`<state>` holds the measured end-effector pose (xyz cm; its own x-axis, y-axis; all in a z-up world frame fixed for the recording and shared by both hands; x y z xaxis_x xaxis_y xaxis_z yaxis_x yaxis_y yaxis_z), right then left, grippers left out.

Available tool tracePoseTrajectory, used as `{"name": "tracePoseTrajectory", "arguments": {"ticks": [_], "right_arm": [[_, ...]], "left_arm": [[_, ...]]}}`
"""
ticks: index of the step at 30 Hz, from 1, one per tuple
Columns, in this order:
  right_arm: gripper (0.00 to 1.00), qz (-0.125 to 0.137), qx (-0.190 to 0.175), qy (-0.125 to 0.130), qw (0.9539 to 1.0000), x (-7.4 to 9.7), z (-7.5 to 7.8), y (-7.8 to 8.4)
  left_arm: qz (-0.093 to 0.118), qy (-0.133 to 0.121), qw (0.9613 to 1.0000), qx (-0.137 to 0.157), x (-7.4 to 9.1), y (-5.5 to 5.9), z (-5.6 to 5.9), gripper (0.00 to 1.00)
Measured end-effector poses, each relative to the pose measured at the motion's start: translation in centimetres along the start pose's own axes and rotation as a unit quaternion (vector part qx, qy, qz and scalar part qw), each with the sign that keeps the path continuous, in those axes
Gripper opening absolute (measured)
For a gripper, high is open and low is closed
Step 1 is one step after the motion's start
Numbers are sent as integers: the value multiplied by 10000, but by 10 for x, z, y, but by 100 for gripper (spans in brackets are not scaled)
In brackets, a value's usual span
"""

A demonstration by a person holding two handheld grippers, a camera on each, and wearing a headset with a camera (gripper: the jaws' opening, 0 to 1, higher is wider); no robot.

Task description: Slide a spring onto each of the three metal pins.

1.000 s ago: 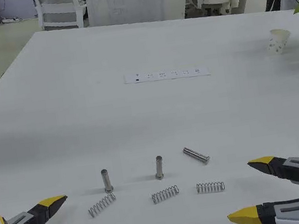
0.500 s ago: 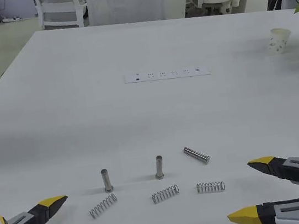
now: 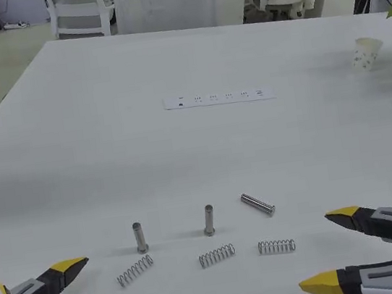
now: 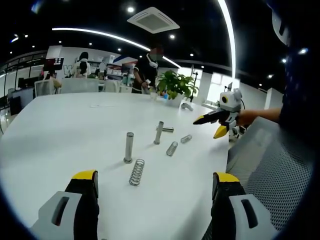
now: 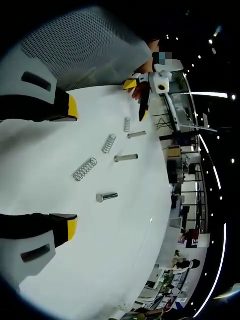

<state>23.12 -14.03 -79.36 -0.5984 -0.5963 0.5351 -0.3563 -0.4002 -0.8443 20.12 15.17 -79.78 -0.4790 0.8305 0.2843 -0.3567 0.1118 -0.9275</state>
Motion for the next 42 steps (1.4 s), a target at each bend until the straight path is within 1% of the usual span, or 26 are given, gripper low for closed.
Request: {"name": "tracePoseTrajectory", "arguments": {"ticks": [10,15,25,32,37,42], "right_arm": [[75,-18,23,-1,10000,1,-1,-1],[74,-77,62,-8,10000,1,-2,2],[74,-77,33,0,10000,1,-1,4],[73,-49,10,23,10000,0,0,2],[73,-78,14,4,10000,-2,0,2],[73,-78,3,43,10000,-5,4,-2]], "left_arm": [[-8,7,10000,-8,1,-1,1,92],[-15,4,10000,-13,2,-1,1,91],[-20,2,10000,-12,2,1,1,91],[-10,-10,10000,-22,1,-1,0,91],[-12,-3,10000,-12,0,-1,0,91],[-7,18,10000,-4,-2,0,0,91]]}}
Point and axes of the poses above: the centre of the closed fingertips' face, and the gripper's own axes: x roughly backward along the fingers, z roughly to its right, y roughly out of its underside, the point moved 4 cm from there along x, roughly backward along the fingers, and after that the axes turned 9 degrees about y, right-handed, at the moved point
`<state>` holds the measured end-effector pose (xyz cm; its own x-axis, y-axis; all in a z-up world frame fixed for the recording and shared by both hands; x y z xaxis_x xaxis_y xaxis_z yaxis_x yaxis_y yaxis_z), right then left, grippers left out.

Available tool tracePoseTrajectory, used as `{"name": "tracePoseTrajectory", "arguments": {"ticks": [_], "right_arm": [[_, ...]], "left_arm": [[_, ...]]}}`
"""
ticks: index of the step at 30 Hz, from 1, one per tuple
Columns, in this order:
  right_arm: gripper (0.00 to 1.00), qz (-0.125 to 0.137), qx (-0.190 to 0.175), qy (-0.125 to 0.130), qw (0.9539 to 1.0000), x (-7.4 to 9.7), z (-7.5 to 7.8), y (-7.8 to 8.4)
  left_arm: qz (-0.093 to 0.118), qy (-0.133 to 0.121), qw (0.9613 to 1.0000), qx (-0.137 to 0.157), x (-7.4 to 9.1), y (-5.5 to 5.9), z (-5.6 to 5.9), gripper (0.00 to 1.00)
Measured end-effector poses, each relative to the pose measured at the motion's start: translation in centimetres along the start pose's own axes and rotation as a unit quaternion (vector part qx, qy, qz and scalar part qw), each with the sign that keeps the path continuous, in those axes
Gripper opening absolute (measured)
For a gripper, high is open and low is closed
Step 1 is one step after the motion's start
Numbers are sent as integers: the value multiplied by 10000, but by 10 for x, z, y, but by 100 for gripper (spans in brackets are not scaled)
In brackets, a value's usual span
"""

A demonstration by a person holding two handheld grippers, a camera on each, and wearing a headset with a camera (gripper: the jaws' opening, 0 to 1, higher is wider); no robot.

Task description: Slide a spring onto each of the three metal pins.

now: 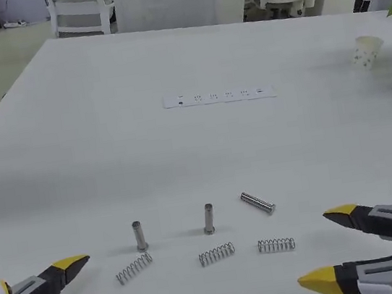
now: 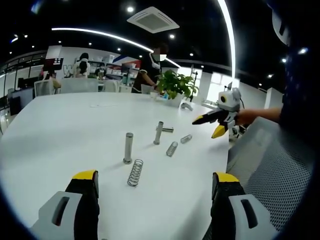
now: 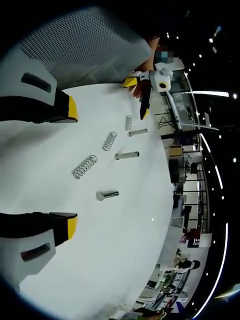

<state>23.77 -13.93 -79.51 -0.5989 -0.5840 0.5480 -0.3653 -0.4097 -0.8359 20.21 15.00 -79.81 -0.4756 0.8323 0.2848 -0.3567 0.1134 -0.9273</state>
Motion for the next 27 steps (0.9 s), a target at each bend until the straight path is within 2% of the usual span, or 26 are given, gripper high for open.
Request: {"name": "tracePoseTrajectory", "arguments": {"ticks": [9,18,27], "right_arm": [[70,26,118,36,9999,-8,7,-14],[67,59,319,-15,9995,-24,14,-34],[64,-60,558,-97,9984,-35,20,-43]], "left_arm": [[12,-1,10000,7,0,0,0,91],[15,-17,10000,22,1,2,0,91],[19,-54,10000,19,2,1,0,91]]}}
Point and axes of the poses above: the centre of the closed fingertips' face, and the gripper's own axes: x roughly backward along the fingers, z roughly to its right, y roughly out of its underside, the point moved 4 cm from there along x, roughly backward along the fingers, and after that the axes turned 9 degrees about y, right-handed, at the moved point
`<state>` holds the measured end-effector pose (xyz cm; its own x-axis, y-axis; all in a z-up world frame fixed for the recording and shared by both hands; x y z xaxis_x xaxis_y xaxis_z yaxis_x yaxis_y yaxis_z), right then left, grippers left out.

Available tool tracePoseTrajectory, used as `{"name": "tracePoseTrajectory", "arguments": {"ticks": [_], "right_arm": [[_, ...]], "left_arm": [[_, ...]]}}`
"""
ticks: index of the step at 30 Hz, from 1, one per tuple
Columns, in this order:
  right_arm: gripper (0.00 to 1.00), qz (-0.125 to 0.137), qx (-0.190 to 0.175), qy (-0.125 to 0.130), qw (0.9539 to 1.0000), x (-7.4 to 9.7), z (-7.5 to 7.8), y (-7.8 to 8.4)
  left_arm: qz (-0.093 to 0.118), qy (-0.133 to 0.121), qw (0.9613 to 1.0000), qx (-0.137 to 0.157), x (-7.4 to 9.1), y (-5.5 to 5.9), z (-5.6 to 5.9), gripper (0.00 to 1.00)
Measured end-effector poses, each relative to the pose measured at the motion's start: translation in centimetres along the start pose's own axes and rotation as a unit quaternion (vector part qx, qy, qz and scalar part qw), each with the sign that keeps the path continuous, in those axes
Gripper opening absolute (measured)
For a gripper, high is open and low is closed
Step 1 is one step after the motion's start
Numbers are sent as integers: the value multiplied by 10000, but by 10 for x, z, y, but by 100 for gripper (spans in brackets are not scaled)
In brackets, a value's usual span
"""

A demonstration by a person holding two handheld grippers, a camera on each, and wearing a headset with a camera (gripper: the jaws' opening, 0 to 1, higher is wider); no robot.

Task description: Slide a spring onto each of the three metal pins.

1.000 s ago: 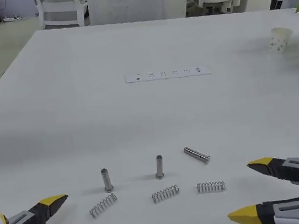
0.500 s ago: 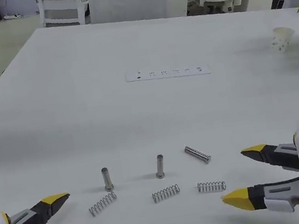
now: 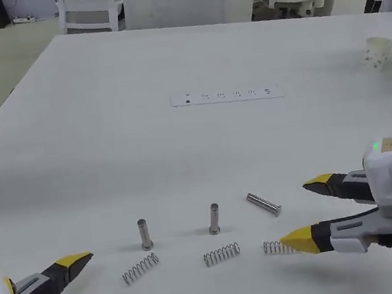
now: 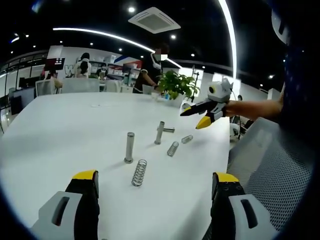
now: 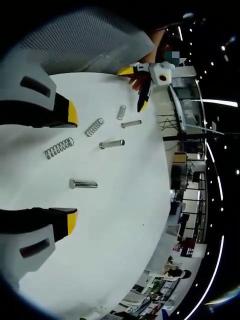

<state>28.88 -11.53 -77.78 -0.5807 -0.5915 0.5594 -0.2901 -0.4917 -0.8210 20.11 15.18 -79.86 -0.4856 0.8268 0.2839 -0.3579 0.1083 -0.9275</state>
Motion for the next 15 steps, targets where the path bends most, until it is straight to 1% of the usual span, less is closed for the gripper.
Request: {"name": "tracePoseTrajectory", "arguments": {"ticks": [7,15], "right_arm": [[61,-83,107,36,9999,-12,9,-9],[55,-219,154,9,9996,-25,12,-15]], "left_arm": [[-56,27,10000,-34,-2,1,2,91],[-69,20,10000,-53,0,0,2,91]]}}
Point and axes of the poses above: the centre of the closed fingertips' face, and the gripper's own axes: x roughly backward along the fingers, z roughly to its right, y roughly out of its underside, the point moved 4 cm from there along x, roughly backward along the fingers, and after that the axes turned 9 degrees about y, right-handed, at the moved point
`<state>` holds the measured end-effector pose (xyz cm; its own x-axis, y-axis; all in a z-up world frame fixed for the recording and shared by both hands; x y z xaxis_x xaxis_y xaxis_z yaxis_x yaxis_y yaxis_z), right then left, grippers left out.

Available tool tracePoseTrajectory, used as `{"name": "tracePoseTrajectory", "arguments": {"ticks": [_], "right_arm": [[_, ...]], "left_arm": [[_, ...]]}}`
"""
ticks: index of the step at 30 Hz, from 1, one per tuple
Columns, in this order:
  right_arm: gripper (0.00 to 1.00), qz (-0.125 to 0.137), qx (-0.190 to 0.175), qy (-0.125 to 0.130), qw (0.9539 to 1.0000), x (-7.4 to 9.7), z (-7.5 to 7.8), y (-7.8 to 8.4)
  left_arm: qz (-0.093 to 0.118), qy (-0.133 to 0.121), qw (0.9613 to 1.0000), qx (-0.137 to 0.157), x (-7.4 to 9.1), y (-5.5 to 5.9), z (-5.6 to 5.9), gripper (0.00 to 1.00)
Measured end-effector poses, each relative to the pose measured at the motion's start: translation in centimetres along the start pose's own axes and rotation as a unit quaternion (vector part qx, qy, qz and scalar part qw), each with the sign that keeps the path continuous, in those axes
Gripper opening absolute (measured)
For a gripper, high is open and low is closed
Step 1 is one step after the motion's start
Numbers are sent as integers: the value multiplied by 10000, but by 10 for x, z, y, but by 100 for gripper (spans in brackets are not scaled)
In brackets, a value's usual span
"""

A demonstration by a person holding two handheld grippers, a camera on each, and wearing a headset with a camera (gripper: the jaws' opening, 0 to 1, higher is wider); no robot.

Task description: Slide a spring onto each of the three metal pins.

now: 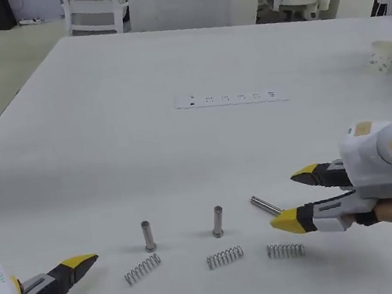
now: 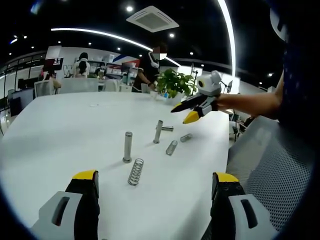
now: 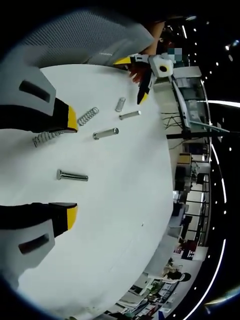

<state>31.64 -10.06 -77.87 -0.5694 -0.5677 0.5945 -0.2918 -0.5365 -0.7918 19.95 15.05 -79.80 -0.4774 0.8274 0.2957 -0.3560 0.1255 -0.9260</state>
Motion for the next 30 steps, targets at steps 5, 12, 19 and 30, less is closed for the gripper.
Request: {"name": "tracePoseTrajectory", "arguments": {"ticks": [5,12,19,30], "right_arm": [[52,-95,-57,8,9999,-9,1,-2],[47,-245,-63,78,9996,-21,2,-3],[41,-368,-153,140,9991,-34,0,-2],[28,-610,-112,224,9978,-45,2,-1]], "left_arm": [[-6,-4,10000,6,1,0,0,91],[-15,10,10000,12,0,2,2,91],[-19,-1,10000,15,1,3,1,90],[-27,0,10000,26,0,5,1,90]]}}
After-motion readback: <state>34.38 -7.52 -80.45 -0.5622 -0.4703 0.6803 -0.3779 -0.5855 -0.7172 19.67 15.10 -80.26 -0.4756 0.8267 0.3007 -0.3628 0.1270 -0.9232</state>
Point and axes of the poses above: the centre of the closed fingertips' face, and the gripper's own axes: x roughly backward along the fingers, z roughly to its right, y roughly out of its underside, the point moved 4 cm from there along x, roughly backward along the fingers, and after that the axes turned 9 degrees about y, right-handed, at the moved point
